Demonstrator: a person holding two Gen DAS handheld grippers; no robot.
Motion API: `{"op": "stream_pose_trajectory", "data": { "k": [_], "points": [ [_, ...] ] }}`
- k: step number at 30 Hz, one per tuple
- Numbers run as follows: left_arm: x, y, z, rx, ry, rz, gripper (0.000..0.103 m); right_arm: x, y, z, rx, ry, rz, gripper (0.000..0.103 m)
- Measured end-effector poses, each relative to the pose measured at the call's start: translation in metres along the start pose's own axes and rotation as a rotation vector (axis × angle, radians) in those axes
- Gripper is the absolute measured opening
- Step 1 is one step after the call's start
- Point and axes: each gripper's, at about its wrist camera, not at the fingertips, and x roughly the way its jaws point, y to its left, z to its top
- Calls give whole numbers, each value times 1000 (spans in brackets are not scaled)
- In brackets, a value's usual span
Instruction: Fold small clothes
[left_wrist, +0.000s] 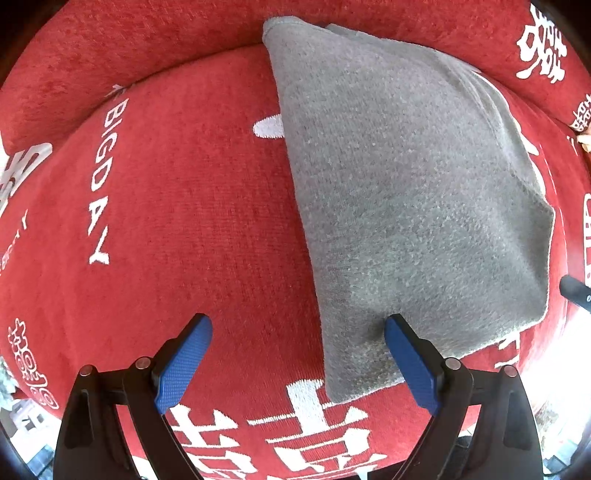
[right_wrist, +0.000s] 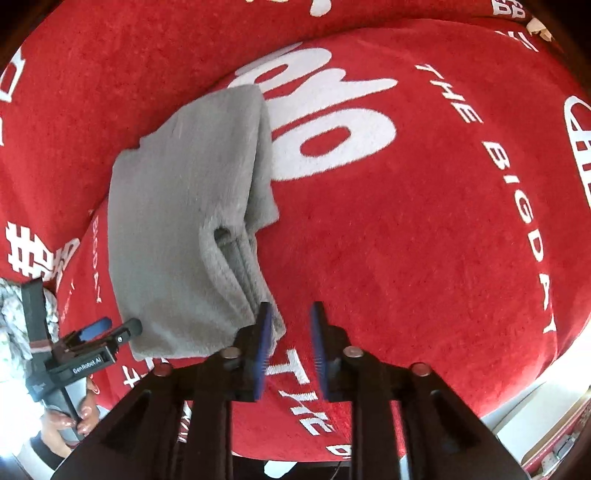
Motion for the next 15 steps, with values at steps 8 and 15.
{"op": "stream_pose_trajectory", "data": {
  "k": [8,15],
  "points": [
    [-13,-10,6,-13,4,11,95,5,6,8,-16,24,28,45],
    [-21,-14,13,-19,19,12,95,8,7,14,-20,39,52,54]
  ]
}}
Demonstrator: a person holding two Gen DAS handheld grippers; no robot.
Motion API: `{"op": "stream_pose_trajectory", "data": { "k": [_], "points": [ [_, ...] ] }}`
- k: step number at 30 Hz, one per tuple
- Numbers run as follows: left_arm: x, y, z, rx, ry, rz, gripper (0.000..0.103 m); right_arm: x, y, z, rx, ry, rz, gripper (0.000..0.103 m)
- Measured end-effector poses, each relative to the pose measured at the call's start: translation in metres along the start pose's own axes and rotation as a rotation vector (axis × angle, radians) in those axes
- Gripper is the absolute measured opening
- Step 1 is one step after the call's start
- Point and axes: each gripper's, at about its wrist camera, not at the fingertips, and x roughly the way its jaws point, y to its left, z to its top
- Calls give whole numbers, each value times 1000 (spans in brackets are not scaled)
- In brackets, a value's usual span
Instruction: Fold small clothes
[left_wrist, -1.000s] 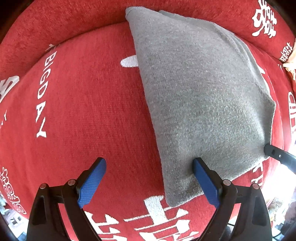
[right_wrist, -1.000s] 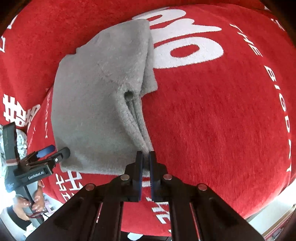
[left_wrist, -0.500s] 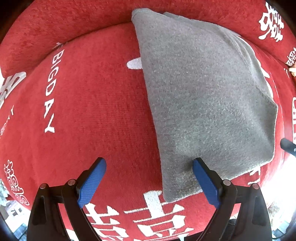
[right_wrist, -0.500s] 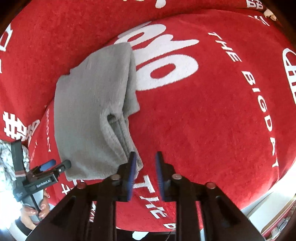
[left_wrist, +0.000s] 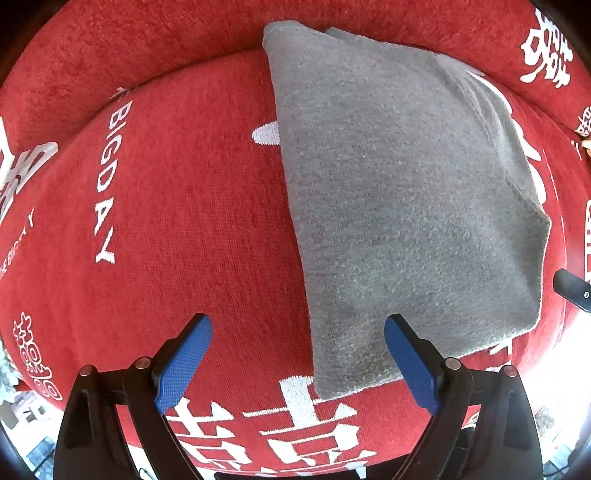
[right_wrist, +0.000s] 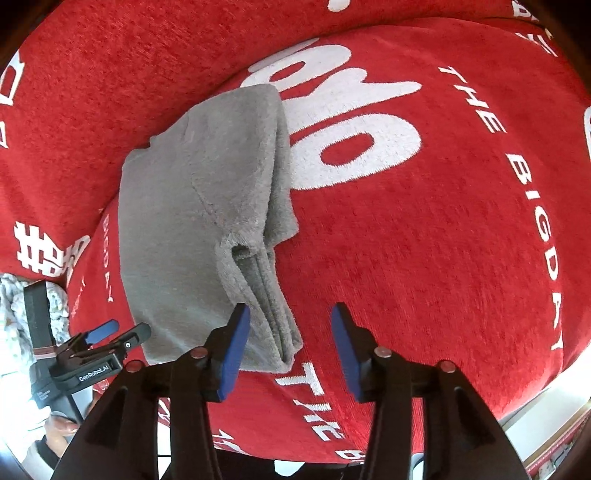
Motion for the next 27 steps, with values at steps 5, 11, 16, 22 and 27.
{"op": "stream_pose_trajectory", "data": {
  "k": [5,11,16,22,27],
  "points": [
    [-9,-2,8,-2,-29,-5,103,0,-4,6,14,0,21,59],
    [-20,-10,20,-8,-35,-6,103,0,-6,16,24,-16,76,82],
    [-25,-7,34,-25,-34,13,103,1,-7,25,17,-7,90,82],
    [-23,11,53,-49,10,-58,103,-1,-12,38,6,-7,117,82],
    [-46,34,81,-96,-89,-121,103,4,-23,58,26,3,194,82]
  ]
}}
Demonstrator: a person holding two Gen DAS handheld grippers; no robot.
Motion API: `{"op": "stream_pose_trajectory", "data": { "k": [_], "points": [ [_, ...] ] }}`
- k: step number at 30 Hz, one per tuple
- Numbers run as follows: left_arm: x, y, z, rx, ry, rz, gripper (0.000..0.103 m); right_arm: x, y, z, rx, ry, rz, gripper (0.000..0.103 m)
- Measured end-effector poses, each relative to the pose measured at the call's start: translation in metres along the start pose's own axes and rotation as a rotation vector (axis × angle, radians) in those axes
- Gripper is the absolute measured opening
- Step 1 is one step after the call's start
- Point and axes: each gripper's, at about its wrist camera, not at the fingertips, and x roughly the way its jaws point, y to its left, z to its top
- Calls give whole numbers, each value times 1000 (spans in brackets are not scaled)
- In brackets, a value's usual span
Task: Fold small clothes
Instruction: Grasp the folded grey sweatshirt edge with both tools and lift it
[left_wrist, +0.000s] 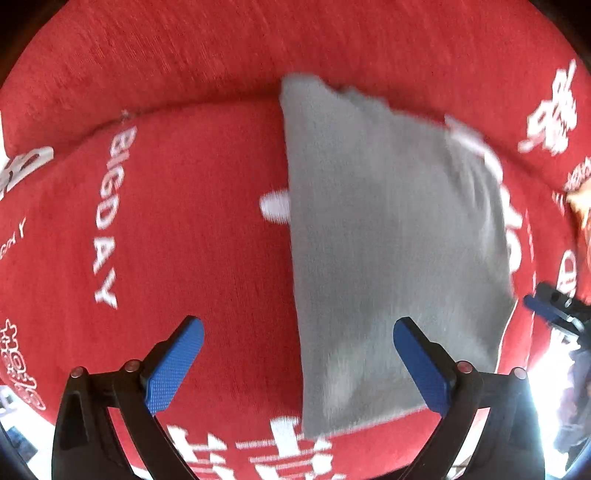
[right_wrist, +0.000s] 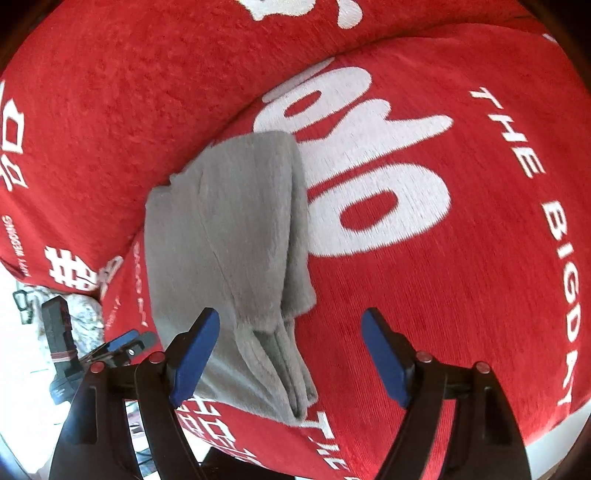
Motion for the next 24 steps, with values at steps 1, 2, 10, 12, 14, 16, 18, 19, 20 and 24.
{"op": "stream_pose_trajectory", "data": {
  "k": [1,2,10,12,14,16,18,19,20,24],
  "points": [
    [-1,4,8,-12,-9,-10,103,2,-3,5,7,1,18,82],
    [0,9,19,-31,-17,-28,103,5,-6,9,11,4,40,82],
    [42,26,42,-95,45,-184,103,49,-17,35,28,122,243,82],
    [47,27,45,-115,48,-236,103,56,-16,38,19,141,253,82],
    [50,26,47,-124,55,-257,103,64,-10,42,-3,155,285,82],
    [55,20,43,-118,69,-273,103,69,-2,46,-30,168,305,82],
    [60,10,42,-97,76,-278,103,77,10,48,-70,184,301,84],
    [60,5,43,-81,76,-276,103,80,16,48,-90,191,303,85],
    [60,-1,43,-63,72,-248,103,83,21,48,-104,197,306,85],
    [63,1,42,-69,59,-241,103,88,23,47,-86,188,319,86]
  ]
}}
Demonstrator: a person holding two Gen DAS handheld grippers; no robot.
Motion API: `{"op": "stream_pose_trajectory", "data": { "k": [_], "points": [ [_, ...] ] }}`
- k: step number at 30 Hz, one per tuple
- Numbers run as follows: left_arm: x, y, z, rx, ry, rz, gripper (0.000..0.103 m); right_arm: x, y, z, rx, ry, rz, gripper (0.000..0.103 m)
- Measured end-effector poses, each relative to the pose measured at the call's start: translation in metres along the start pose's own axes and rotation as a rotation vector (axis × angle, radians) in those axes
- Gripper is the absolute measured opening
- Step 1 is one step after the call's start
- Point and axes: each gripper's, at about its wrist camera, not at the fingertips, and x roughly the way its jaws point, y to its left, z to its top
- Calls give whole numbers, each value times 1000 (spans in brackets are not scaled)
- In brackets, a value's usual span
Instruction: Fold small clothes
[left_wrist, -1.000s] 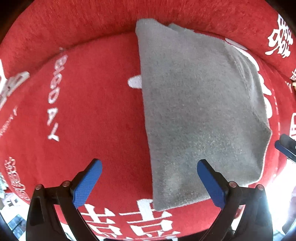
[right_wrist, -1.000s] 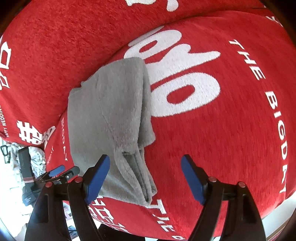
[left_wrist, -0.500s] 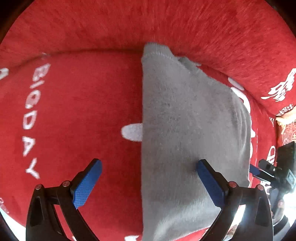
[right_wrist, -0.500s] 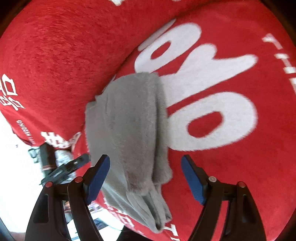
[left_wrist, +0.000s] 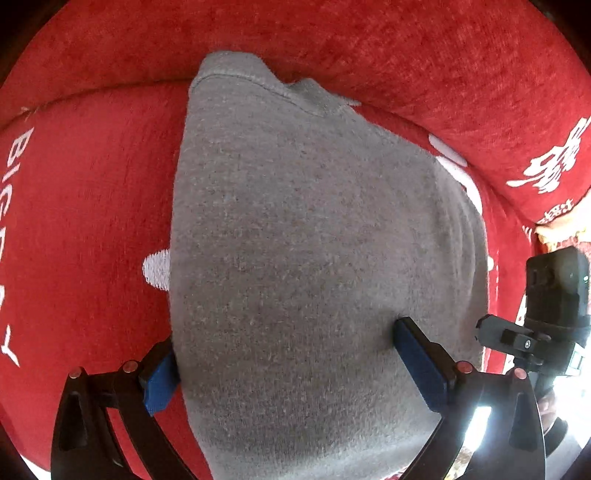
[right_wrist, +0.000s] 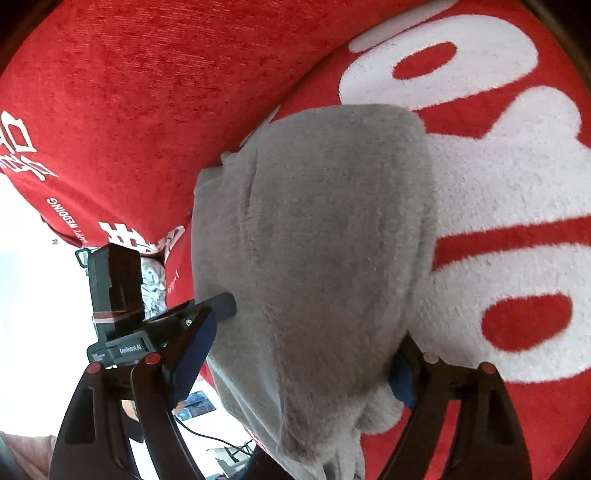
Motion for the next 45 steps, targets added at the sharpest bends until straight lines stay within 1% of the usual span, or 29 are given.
{"op": "stream_pose_trajectory", "data": {
  "k": [2,3,4,5,7,8,9,10,12,14,16,19,22,24,26,29,31,32,34,36,38,41,42,43,44,45],
  "points": [
    [-4,2,-4,-10,-16,1,96,-3,-5,-4,51,-27,22,84],
    [-9,4,-7,-7,-27,-6,88,-5,-7,-5,63,-35,13,76],
    [-16,7,-9,4,-43,-14,80,-5,-8,-6,76,-43,-25,51],
    [-28,12,-15,20,-57,-22,75,-4,-9,-8,89,-45,-69,38],
    [-38,15,-21,47,-74,-32,61,-8,-8,-15,116,-79,-34,29],
    [-45,18,-24,56,-82,-47,58,-10,-5,-18,114,-94,-17,28],
    [-42,10,-25,57,-87,-61,54,-12,-2,-21,111,-105,0,28],
    [-48,12,-28,56,-92,-85,51,-16,5,-27,113,-119,38,27],
    [-60,17,-31,51,-99,-138,47,-20,17,-35,108,-133,75,27],
    [-77,22,-37,59,-103,-165,46,-23,34,-43,91,-141,86,27],
    [-95,25,-46,88,-114,-176,46,-26,50,-52,78,-145,97,27],
    [-124,34,-61,124,-133,-175,46,-27,75,-69,65,-150,112,27],
    [-146,48,-73,130,-149,-180,46,-24,90,-87,74,-148,148,27],
    [-161,59,-84,127,-159,-177,46,-15,99,-95,83,-141,166,27],
    [-170,66,-95,123,-161,-161,46,5,113,-108,88,-122,179,27],
    [-186,93,-118,109,-159,-130,46,31,124,-126,97,-86,200,27],
    [-182,100,-126,91,-158,-111,46,53,130,-136,105,-59,212,27],
    [-184,112,-134,77,-156,-93,46,55,129,-142,107,-49,214,27],
    [-174,124,-140,53,-147,-62,46,74,130,-147,106,-20,205,27],
    [-166,139,-148,29,-135,-36,46,95,134,-148,94,6,166,27],
    [-156,153,-153,7,-126,-2,46,107,135,-147,73,24,110,27],
    [-148,170,-162,-5,-147,88,47,112,142,-138,-52,10,-97,27],
    [-148,177,-164,-7,-155,94,47,109,143,-135,-87,1,-170,27],
    [-148,182,-166,-11,-164,112,47,107,143,-132,-147,-9,-308,27],
    [-147,189,-168,-18,-166,148,47,107,142,-130,-182,-11,-416,27],
    [-147,195,-170,-23,-164,158,47,107,139,-129,-197,-9,-490,27]
  ]
}}
